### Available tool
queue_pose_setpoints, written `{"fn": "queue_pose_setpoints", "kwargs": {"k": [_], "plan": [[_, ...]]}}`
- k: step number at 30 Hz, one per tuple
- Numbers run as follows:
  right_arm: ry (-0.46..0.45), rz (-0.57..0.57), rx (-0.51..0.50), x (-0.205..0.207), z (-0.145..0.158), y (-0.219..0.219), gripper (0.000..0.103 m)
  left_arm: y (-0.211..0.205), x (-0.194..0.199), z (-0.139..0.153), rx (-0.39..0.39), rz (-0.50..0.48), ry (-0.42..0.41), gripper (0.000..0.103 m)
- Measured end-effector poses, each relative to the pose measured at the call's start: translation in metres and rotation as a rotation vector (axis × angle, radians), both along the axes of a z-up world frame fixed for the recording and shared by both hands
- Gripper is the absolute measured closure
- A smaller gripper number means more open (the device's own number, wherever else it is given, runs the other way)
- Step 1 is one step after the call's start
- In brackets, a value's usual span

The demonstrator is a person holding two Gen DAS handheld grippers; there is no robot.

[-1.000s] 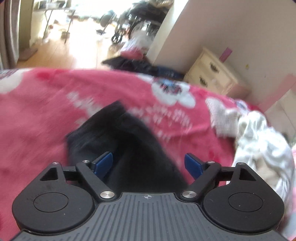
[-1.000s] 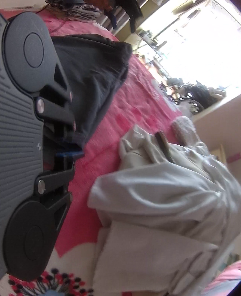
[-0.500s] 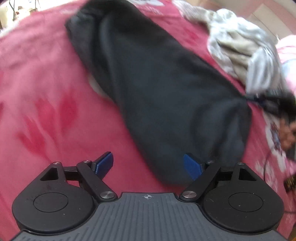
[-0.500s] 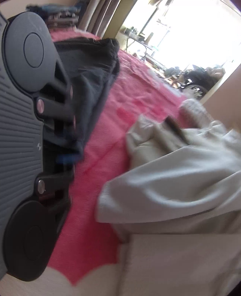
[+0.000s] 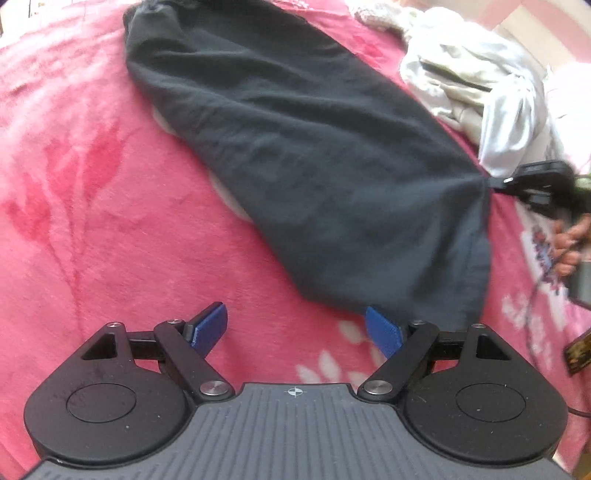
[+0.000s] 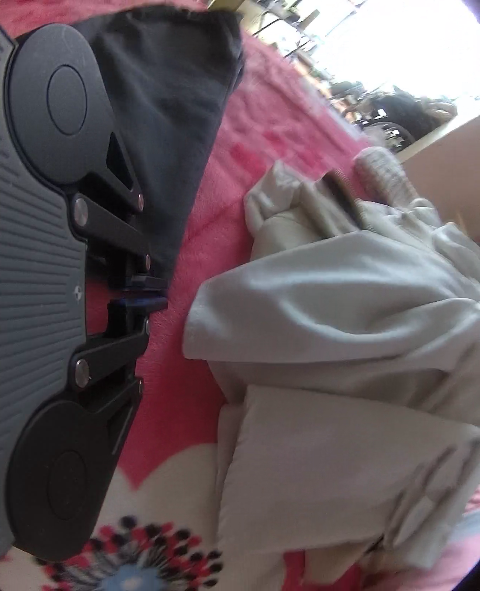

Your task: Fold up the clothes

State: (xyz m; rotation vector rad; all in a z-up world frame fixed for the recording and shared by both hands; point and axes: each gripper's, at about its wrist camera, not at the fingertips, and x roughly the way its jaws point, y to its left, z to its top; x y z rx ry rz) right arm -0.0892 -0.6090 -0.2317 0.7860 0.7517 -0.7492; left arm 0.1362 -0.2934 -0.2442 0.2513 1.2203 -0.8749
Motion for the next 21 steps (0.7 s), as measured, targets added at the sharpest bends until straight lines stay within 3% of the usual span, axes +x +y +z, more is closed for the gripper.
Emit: {"fn": "queue_pose_setpoints", "kwargs": {"k": [2, 4, 6, 10, 12, 14, 17, 19, 21], "plan": [[-0.030, 0.038, -0.005, -0.009, 0.017, 0.017, 0.075, 0.005, 0.005, -0.003, 0.001, 0.012, -0.006, 0.020], [-0.040, 0.119, -0.012, -0.012, 0.031, 0.038, 0.075, 0.006, 0.005, -0.006, 0.002, 0.029, -0.014, 0.020], [-0.055, 0.273, -0.020, -0.009, 0.045, 0.065, 0.075, 0.010, 0.007, -0.006, 0.000, 0.046, -0.022, 0.020], [-0.078, 0.679, -0.116, 0.013, 0.056, 0.128, 0.075, 0.020, 0.007, -0.006, -0.017, 0.071, -0.024, 0.020], [-0.033, 0.827, -0.142, 0.028, 0.045, 0.151, 0.075, 0.021, 0.008, -0.006, -0.028, 0.082, -0.026, 0.020], [0.102, 0.882, -0.164, 0.038, 0.020, 0.156, 0.074, 0.021, 0.012, -0.002, -0.051, 0.100, -0.045, 0.020], [0.219, 0.824, -0.119, 0.033, 0.004, 0.136, 0.076, 0.019, 0.023, 0.009, -0.108, 0.137, -0.105, 0.020], [0.191, 0.770, -0.103, 0.026, 0.020, 0.124, 0.075, 0.013, 0.033, 0.014, -0.148, 0.153, -0.154, 0.020], [0.139, 0.768, -0.155, 0.047, 0.033, 0.121, 0.075, 0.007, 0.044, 0.014, -0.178, 0.152, -0.185, 0.020]]}}
